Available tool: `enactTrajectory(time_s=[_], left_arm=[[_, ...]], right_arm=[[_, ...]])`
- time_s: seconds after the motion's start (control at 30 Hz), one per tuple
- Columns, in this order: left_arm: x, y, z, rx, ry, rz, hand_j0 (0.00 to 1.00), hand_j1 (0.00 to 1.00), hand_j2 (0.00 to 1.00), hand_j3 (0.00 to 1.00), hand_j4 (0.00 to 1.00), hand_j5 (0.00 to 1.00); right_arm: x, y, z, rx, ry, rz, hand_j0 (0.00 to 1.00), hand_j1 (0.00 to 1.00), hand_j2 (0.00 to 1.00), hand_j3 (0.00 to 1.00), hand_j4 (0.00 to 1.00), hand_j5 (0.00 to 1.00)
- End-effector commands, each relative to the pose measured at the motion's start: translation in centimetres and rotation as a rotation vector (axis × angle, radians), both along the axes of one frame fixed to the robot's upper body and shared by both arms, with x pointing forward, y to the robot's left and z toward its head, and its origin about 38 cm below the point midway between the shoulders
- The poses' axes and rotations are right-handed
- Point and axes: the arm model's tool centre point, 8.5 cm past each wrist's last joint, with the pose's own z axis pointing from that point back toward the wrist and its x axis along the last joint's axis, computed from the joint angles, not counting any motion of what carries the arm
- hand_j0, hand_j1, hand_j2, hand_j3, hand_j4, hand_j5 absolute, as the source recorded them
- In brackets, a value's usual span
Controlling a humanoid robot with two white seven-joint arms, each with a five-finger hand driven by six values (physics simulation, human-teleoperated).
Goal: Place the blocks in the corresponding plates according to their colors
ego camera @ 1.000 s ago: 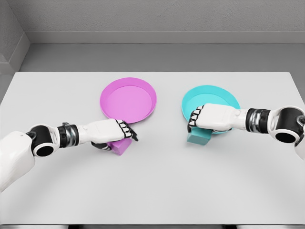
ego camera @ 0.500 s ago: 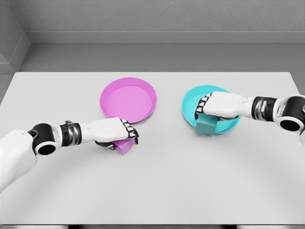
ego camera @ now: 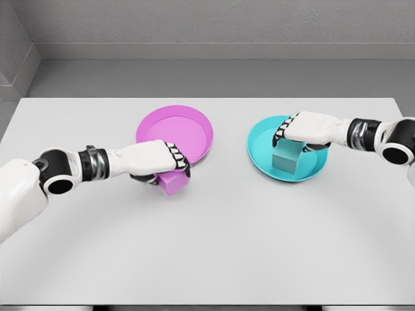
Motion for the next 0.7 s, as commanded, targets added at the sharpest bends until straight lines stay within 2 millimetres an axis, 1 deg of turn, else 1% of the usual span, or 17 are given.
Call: enactTrajectory(time_s=[0.0,0.03,0.07,0.1,0.17,0.2,0.3,0.33,0.37,0.4,0.47,0.53,0.57,0.63,0.67], left_arm=[[0.3,0.3,-0.2,-0.002,0.008,0.014,0.68,0.68,0.68,0.68,0.68,0.68],[0.5,0.3,-0.1,-0.001,0.007,0.018,0.68,0.68,0.68,0.68,0.68,0.68],[0.7,0.4,0.0,0.001,0.005,0.022,0.68,0.68,0.68,0.68,0.68,0.68],[0.9,0.6,0.0,0.005,0.004,0.029,0.68,0.68,0.68,0.68,0.68,0.68],[1.8,1.2,0.4,0.013,-0.002,0.052,0.68,0.68,0.68,0.68,0.68,0.68],[2.2,0.9,0.5,0.009,-0.002,0.056,0.68,0.68,0.68,0.68,0.68,0.68],[3.0,1.1,0.9,0.012,-0.010,0.070,0.68,0.68,0.68,0.68,0.68,0.68],[3.2,0.8,0.9,0.006,-0.010,0.070,0.68,0.68,0.68,0.68,0.68,0.68],[3.6,0.6,1.2,0.003,-0.015,0.074,0.68,0.68,0.68,0.68,0.68,0.68],[4.1,0.6,1.2,0.003,-0.013,0.083,0.68,0.68,0.68,0.68,0.68,0.68],[4.7,0.4,1.5,-0.001,-0.016,0.091,0.68,0.68,0.68,0.68,0.68,0.68],[5.4,0.0,1.5,-0.006,-0.013,0.103,0.68,0.68,0.68,0.68,0.68,0.68],[5.7,-0.2,1.7,-0.004,-0.012,0.106,0.68,0.68,0.68,0.68,0.68,0.68],[6.2,0.1,1.8,0.000,-0.011,0.120,0.68,0.68,0.68,0.68,0.68,0.68],[6.5,0.2,1.9,-0.002,-0.011,0.131,0.68,0.68,0.68,0.68,0.68,0.68]], right_arm=[[0.4,-0.4,-0.5,0.010,0.015,-0.027,0.70,0.70,0.70,0.70,0.70,0.70],[0.5,-0.4,-0.4,0.012,0.014,-0.029,0.77,0.77,0.77,0.77,0.77,0.77],[0.5,-0.4,-0.3,0.016,0.010,-0.030,0.87,0.87,0.87,0.87,0.87,0.87],[0.8,-0.7,0.3,0.027,-0.004,-0.040,0.99,0.99,0.99,0.99,0.99,0.99],[1.1,-1.5,0.6,0.043,-0.011,-0.070,1.00,1.00,1.00,1.00,1.00,1.00],[1.2,-1.8,0.6,0.044,-0.011,-0.081,1.00,1.00,1.00,1.00,1.00,1.00],[1.4,-2.5,1.4,0.065,-0.030,-0.104,1.00,1.00,1.00,1.00,1.00,1.00],[1.4,-3.6,1.9,0.083,-0.045,-0.133,1.00,1.00,1.00,1.00,1.00,1.00],[1.1,-4.5,1.8,0.104,-0.047,-0.157,1.00,1.00,1.00,1.00,1.00,1.00],[0.5,-5.9,1.8,0.136,-0.049,-0.195,1.00,1.00,1.00,1.00,1.00,1.00],[-0.2,-8.0,1.9,0.186,-0.066,-0.260,1.00,1.00,1.00,1.00,1.00,1.00],[-0.5,-10.2,2.9,0.242,-0.102,-0.324,1.00,1.00,1.00,1.00,1.00,1.00],[-0.8,-11.2,4.1,0.260,-0.136,-0.343,1.00,1.00,1.00,1.00,1.00,1.00],[-1.9,-11.3,4.9,0.279,-0.161,-0.328,1.00,1.00,1.00,1.00,1.00,1.00],[-2.3,-11.1,4.7,0.275,-0.158,-0.317,1.00,1.00,1.00,1.00,1.00,1.00]])
